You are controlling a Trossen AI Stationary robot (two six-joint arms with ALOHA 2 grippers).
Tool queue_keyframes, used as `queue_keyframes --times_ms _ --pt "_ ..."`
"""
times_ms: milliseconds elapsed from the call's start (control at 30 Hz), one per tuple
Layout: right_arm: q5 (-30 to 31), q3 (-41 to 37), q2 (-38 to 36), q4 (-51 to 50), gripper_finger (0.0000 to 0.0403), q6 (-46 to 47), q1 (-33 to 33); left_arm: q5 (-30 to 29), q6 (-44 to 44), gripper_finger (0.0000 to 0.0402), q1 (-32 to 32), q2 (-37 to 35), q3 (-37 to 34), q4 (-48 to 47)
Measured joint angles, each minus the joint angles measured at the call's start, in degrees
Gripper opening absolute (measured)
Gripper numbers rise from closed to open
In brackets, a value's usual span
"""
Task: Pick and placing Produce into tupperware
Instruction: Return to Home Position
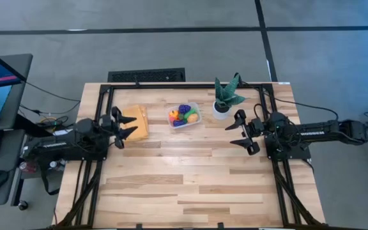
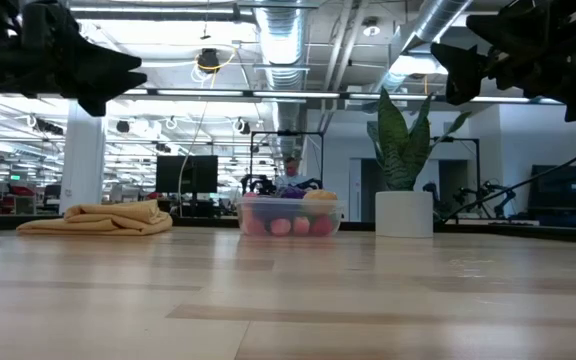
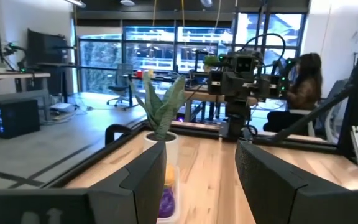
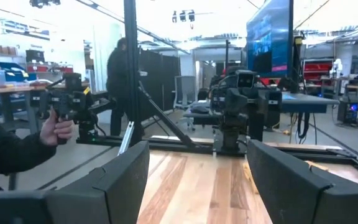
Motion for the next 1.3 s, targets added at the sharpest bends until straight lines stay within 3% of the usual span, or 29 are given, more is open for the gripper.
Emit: queue_keyframes --times_ms 233,433,533,900,967,1167,1300 --pt "-0.4 0.0 0.0 -0.1 0.0265 1.5 0.0 -2.0 4.6 0.0182 -4.3 0.0 -0.1 -1.5" --pt "-9.1 0.0 -0.3 -2.5 0.0265 1.6 -0.8 -4.5 5.5 0.0182 -4.7 -0.2 -0.1 -6.7" --pt "-12.3 0.1 -3.0 -3.9 0.0265 3.2 -2.4 -2.8 5.4 0.0182 -4.7 -0.2 -0.1 -6.7" --pt "-13.1 -3.0 -15.2 -8.9 0.0265 4.7 -4.0 -2.3 5.1 0.0182 -4.7 -0.2 -0.1 -6.6" --pt "-12.1 -3.0 -17.5 -11.5 0.0265 4.6 -3.5 -2.2 5.1 0.0182 -4.7 -0.2 -0.1 -6.5" --pt "2.2 -3.0 -20.3 -17.6 0.0265 0.7 2.7 -2.2 4.9 0.0182 -4.7 -0.2 -0.2 -6.5" --pt "4.1 -3.0 -20.3 -17.5 0.0265 -3.2 8.0 -2.1 4.9 0.0182 -4.7 -0.2 -0.2 -6.5"
